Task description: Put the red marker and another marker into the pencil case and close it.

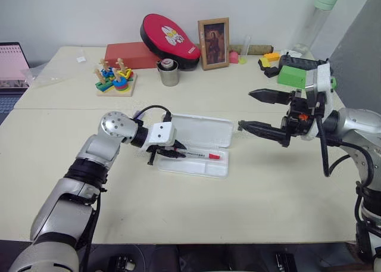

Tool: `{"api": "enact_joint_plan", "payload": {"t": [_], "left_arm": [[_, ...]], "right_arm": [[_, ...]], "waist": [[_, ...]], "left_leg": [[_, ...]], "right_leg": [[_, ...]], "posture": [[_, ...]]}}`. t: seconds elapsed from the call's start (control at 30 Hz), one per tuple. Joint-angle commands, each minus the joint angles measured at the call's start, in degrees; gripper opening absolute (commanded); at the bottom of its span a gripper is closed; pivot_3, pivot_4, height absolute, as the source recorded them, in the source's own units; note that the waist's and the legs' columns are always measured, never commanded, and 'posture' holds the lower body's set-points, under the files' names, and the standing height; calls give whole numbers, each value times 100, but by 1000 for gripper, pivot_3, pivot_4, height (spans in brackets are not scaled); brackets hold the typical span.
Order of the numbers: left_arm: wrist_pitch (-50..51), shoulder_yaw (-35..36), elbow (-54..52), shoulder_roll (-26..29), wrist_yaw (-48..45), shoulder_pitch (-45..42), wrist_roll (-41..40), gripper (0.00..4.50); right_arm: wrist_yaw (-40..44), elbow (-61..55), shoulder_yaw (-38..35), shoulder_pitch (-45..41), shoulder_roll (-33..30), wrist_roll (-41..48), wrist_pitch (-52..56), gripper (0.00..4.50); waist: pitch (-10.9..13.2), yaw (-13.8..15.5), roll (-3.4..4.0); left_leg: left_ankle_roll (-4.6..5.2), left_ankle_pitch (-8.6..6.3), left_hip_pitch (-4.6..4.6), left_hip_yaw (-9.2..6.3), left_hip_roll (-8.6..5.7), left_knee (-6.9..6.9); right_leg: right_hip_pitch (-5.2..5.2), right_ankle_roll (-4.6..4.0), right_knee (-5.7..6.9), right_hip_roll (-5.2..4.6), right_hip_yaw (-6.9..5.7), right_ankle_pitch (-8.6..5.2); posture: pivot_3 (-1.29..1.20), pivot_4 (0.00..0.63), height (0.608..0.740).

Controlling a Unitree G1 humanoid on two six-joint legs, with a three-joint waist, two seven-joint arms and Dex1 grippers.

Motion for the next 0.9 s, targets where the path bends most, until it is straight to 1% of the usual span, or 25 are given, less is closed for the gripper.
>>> {"api": "enact_joint_plan", "payload": {"t": [0.03,0.17,0.2,0.3,0.37,0.47,0.53,0.6,0.7,0.77,0.9], "left_arm": [[-111,118,105,-108,-46,-150,4,1978],[-46,224,36,-134,33,-109,-11,2749],[163,375,-150,-151,90,-67,-199,2936],[1575,1138,-1143,-270,465,39,-1250,3375],[2499,1744,-1801,-313,1046,128,-1859,3754],[3586,2748,-2729,-381,2301,326,-2533,4435],[4062,3230,-3178,-402,3046,468,-2711,4483],[4373,3675,-3425,-365,3753,671,-2695,4483],[4454,4211,-3259,-243,4901,1054,-2136,4483],[4310,4276,-3094,-112,5334,1396,-1736,4483],[4016,4066,-2725,-131,5478,1946,-1425,4483]], "right_arm": [[-105,-293,-232,34,-96,194,2,4500],[-137,-300,-225,20,-106,250,6,4500],[-134,-273,-198,-17,-91,254,-10,4500],[-120,-226,-144,-105,-20,300,-55,4500],[-127,-202,-117,-166,55,357,-67,4500],[-152,-155,-8,-302,199,403,-95,4500],[-182,-97,47,-410,309,391,-125,4500],[-232,14,129,-586,497,358,-189,4500],[-350,274,330,-920,830,173,-344,4500],[-384,407,454,-1084,997,92,-414,4500],[-393,571,702,-1312,1306,-43,-550,4500]], "waist": [[0,-26,0],[0,-33,0],[0,-33,0],[1,-35,-2],[1,-35,-2],[1,-67,-2],[1,-87,-2],[1,-76,-2],[1,-110,-2],[1,-140,-2],[0,-98,-3]], "left_leg": [[0,0,0,0,0,0],[0,0,1,-1,0,0],[0,0,1,-1,0,0],[0,0,-1,-3,1,1],[0,0,-1,-4,1,2],[0,0,2,-6,2,4],[0,0,5,-7,5,4],[0,0,10,-7,4,5],[-1,1,19,-6,3,11],[-1,1,21,-9,4,11],[-1,1,17,-9,1,10]], "right_leg": [[0,0,1,0,0,0],[0,0,3,0,0,0],[0,0,3,0,0,0],[0,0,4,0,-1,0],[2,1,4,0,-2,0],[5,1,4,0,-3,0],[6,1,8,1,-3,0],[9,1,10,1,-3,0],[18,4,8,0,-1,2],[19,3,10,1,-4,2],[19,3,5,-2,-6,2]], "posture": [[0,150,740],[0,150,740],[0,150,740],[0,150,740],[0,150,740],[0,150,740],[0,150,740],[0,150,740],[0,150,740],[0,150,740],[0,150,740]]}}
